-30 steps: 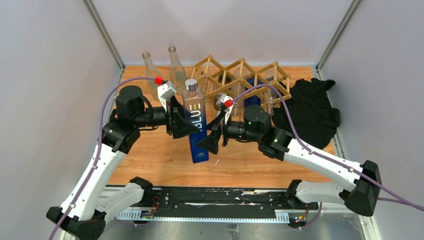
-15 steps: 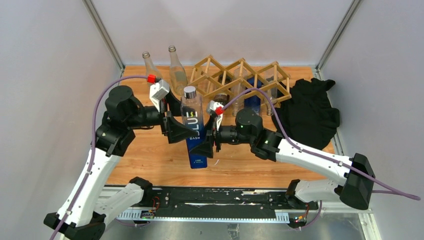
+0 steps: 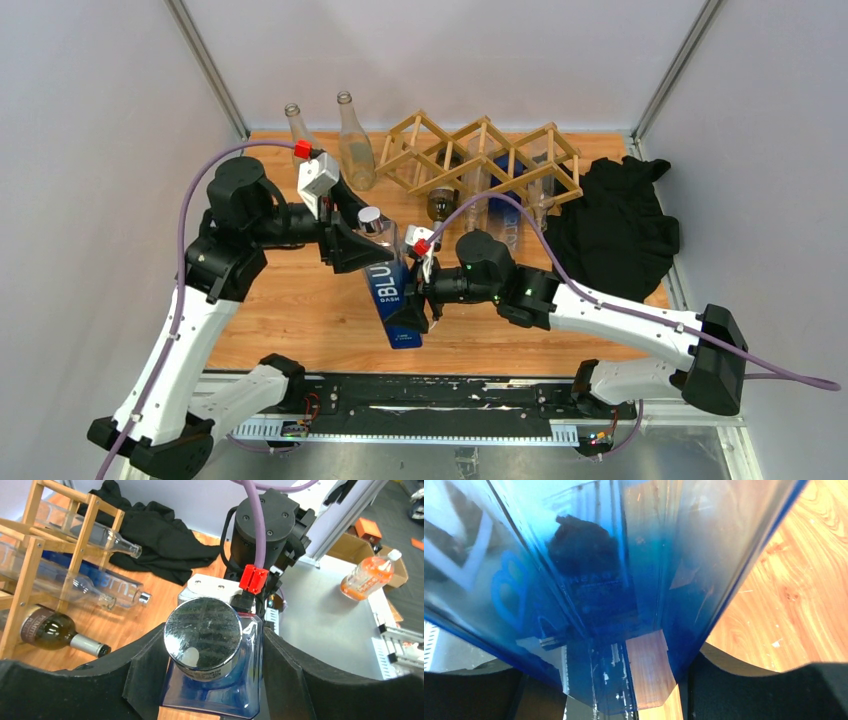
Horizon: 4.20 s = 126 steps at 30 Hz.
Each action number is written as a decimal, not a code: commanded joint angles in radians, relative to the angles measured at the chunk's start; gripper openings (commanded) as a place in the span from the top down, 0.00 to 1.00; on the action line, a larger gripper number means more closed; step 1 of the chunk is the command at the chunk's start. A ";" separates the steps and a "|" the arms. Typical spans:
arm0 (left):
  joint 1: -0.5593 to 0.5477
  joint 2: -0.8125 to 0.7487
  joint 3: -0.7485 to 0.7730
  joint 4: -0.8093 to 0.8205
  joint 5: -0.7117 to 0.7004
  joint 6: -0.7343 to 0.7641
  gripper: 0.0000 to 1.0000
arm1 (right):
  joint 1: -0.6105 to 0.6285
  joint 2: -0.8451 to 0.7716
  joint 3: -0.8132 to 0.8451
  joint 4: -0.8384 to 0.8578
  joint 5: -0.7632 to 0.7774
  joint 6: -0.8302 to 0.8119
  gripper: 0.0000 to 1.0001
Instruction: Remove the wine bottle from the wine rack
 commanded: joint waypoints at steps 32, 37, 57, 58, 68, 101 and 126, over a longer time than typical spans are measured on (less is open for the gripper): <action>0.244 0.294 0.212 -0.473 -0.180 0.773 1.00 | -0.005 -0.119 -0.001 0.031 0.353 0.012 0.05; 0.346 0.382 0.243 -0.360 -0.209 0.801 1.00 | -0.013 -0.200 -0.004 -0.033 0.471 0.040 0.03; 0.471 0.562 0.122 0.205 -0.388 0.692 1.00 | -0.311 -0.238 0.170 -0.519 0.718 0.249 0.00; 0.471 0.566 0.119 0.213 -0.390 0.695 1.00 | -0.337 -0.235 0.182 -0.532 0.702 0.250 0.00; 0.472 0.624 0.132 0.268 -0.448 0.664 0.94 | -0.488 -0.194 0.211 -0.672 0.604 0.288 0.01; 0.471 0.527 0.174 0.029 -0.618 0.688 0.00 | -0.521 0.020 0.238 -0.562 0.678 0.389 0.00; 0.471 -0.006 -0.481 0.165 -0.515 0.442 0.00 | -0.591 0.380 0.250 -0.245 0.543 0.528 0.13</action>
